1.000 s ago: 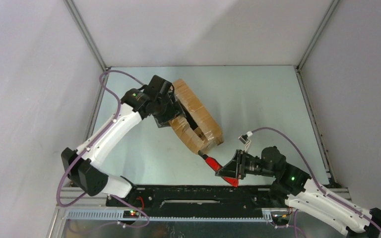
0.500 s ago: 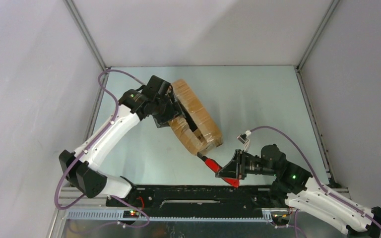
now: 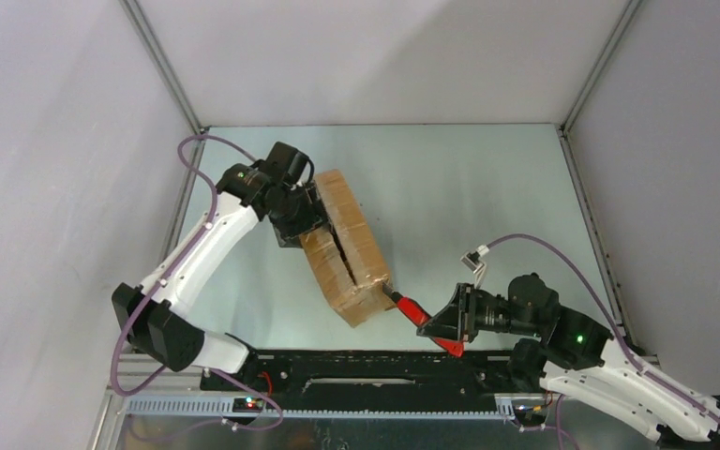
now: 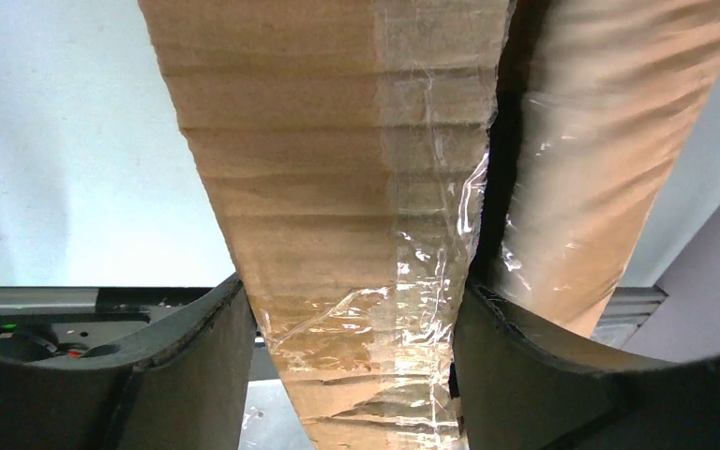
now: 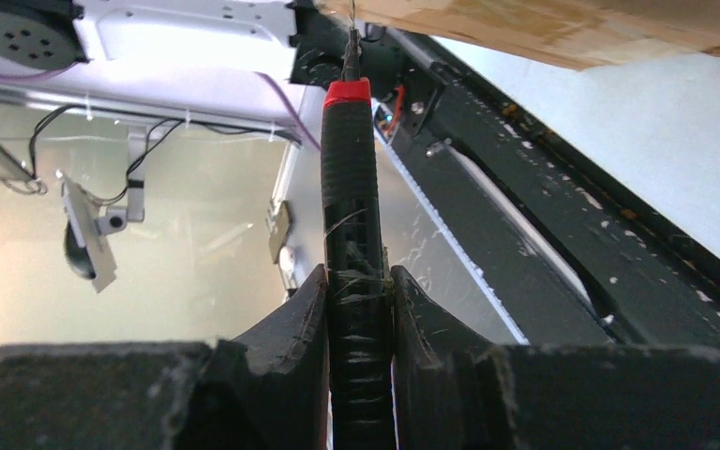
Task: Unpack the express box
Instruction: Place the knife at the center of the board.
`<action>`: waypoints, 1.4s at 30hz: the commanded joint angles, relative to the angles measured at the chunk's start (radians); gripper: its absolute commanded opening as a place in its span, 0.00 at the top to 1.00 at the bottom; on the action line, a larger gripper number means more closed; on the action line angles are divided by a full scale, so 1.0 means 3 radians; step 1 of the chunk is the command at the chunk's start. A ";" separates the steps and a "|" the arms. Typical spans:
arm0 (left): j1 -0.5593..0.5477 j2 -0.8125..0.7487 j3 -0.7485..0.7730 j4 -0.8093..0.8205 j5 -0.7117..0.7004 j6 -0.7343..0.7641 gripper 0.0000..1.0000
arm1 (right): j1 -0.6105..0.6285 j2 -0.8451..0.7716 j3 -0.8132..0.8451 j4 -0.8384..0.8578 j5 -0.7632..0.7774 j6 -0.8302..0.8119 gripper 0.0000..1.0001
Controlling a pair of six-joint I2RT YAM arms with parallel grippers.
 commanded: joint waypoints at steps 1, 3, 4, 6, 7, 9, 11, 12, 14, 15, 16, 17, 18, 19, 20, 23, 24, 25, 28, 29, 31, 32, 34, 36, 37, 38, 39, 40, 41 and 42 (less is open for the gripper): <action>0.0063 -0.0027 0.0062 -0.0050 0.0008 0.0181 1.00 | 0.0006 -0.0104 0.0118 -0.0154 0.0265 -0.0088 1.00; 0.0063 -0.0022 0.0072 -0.0057 0.0022 0.0192 1.00 | 0.0008 -0.0094 0.0118 0.0051 0.0243 -0.0052 1.00; 0.0063 -0.0019 0.0084 -0.0057 0.0028 0.0208 1.00 | 0.0010 -0.0049 0.0134 0.0139 0.0220 -0.0049 1.00; 0.0061 -0.0017 0.0107 -0.0061 0.0058 0.0234 1.00 | 0.0046 0.0093 0.0178 0.0325 0.0150 -0.0092 1.00; 0.0063 -0.0016 0.0121 -0.0071 0.0055 0.0238 1.00 | 0.0084 0.0169 0.0210 0.0417 0.0135 -0.0118 1.00; 0.0063 -0.0029 0.0151 -0.0073 0.0045 0.0253 1.00 | 0.0177 0.0256 0.0302 0.0374 0.0315 -0.0181 1.00; 0.0061 -0.0037 0.0165 -0.0090 -0.0004 0.0275 1.00 | 0.0173 0.0254 0.0374 0.0131 0.0611 -0.0215 1.00; 0.0063 -0.0037 0.0171 -0.0109 -0.0033 0.0283 1.00 | 0.0101 0.0229 0.0404 -0.0021 0.0780 -0.0221 1.00; 0.0061 -0.0030 0.0185 -0.0144 -0.0068 0.0304 1.00 | -0.0051 0.0174 0.0425 -0.0126 0.0883 -0.0214 1.00; 0.0063 -0.0027 0.0185 -0.0167 -0.0092 0.0312 1.00 | -0.0143 0.0161 0.0425 -0.0161 0.0906 -0.0203 1.00; 0.0063 -0.0025 0.0185 -0.0191 -0.0111 0.0321 1.00 | -0.0253 0.0185 0.0425 -0.0179 0.0900 -0.0232 1.00; 0.0061 -0.0027 0.0184 -0.0194 -0.0114 0.0333 1.00 | -0.0379 0.0256 0.0425 -0.0201 0.0879 -0.0289 1.00; 0.0063 -0.0031 0.0172 -0.0184 -0.0116 0.0335 1.00 | -0.0516 0.0353 0.0419 -0.0236 0.0849 -0.0333 1.00; 0.0059 -0.0033 0.0164 -0.0173 -0.0100 0.0340 1.00 | -0.0663 0.0499 0.0398 -0.0220 0.0776 -0.0403 1.00; 0.0058 -0.0034 0.0152 -0.0163 -0.0083 0.0345 1.00 | -0.0792 0.0654 0.0362 -0.0167 0.0706 -0.0465 1.00; 0.0058 -0.0026 0.0142 -0.0136 -0.0036 0.0364 1.00 | -0.1137 0.1103 0.0215 0.0149 0.0640 -0.0669 1.00; 0.0058 -0.0025 0.0131 -0.0118 -0.0008 0.0369 1.00 | -0.1240 0.1250 0.0187 0.0247 0.0638 -0.0727 1.00; 0.0056 -0.0024 0.0116 -0.0088 0.0026 0.0374 1.00 | -0.1325 0.1406 0.0161 0.0357 0.0628 -0.0795 1.00; 0.0037 -0.0003 0.0105 -0.0037 0.0106 0.0389 1.00 | -0.1489 0.1935 0.0154 0.0644 0.0665 -0.0944 0.97; 0.0027 0.0005 0.0113 -0.0029 0.0110 0.0394 1.00 | -0.1503 0.2088 0.0154 0.0731 0.0690 -0.0992 0.90; 0.0006 0.0029 0.0130 -0.0018 0.0134 0.0406 1.00 | -0.1512 0.2375 0.0165 0.0861 0.0729 -0.1044 0.73; -0.0004 0.0041 0.0131 -0.0018 0.0145 0.0412 1.00 | -0.1511 0.2516 0.0178 0.0896 0.0753 -0.1060 0.64; -0.0029 0.0076 0.0141 -0.0008 0.0152 0.0426 1.00 | -0.1506 0.2717 0.0267 0.0831 0.0811 -0.1072 0.46; -0.0054 0.0104 0.0161 -0.0015 0.0152 0.0433 1.00 | -0.1438 0.2763 0.0404 0.0637 0.0970 -0.1101 0.27; -0.0062 0.0115 0.0164 -0.0013 0.0160 0.0435 1.00 | -0.1371 0.2728 0.0499 0.0506 0.1106 -0.1128 0.19; -0.0069 0.0119 0.0174 -0.0008 0.0163 0.0438 1.00 | -0.1278 0.2678 0.0619 0.0341 0.1232 -0.1154 0.14; -0.0074 0.0130 0.0193 -0.0010 0.0170 0.0438 1.00 | -0.1211 0.2621 0.0750 0.0154 0.1406 -0.1173 0.11; -0.0078 0.0138 0.0210 -0.0011 0.0173 0.0438 1.00 | -0.1114 0.2528 0.0912 -0.0007 0.1540 -0.1192 0.08; -0.0088 0.0150 0.0232 -0.0014 0.0181 0.0442 1.00 | -0.1003 0.2461 0.1071 -0.0155 0.1668 -0.1203 0.07; -0.0094 0.0159 0.0256 -0.0019 0.0186 0.0443 1.00 | -0.0851 0.2397 0.1220 -0.0296 0.1792 -0.1204 0.06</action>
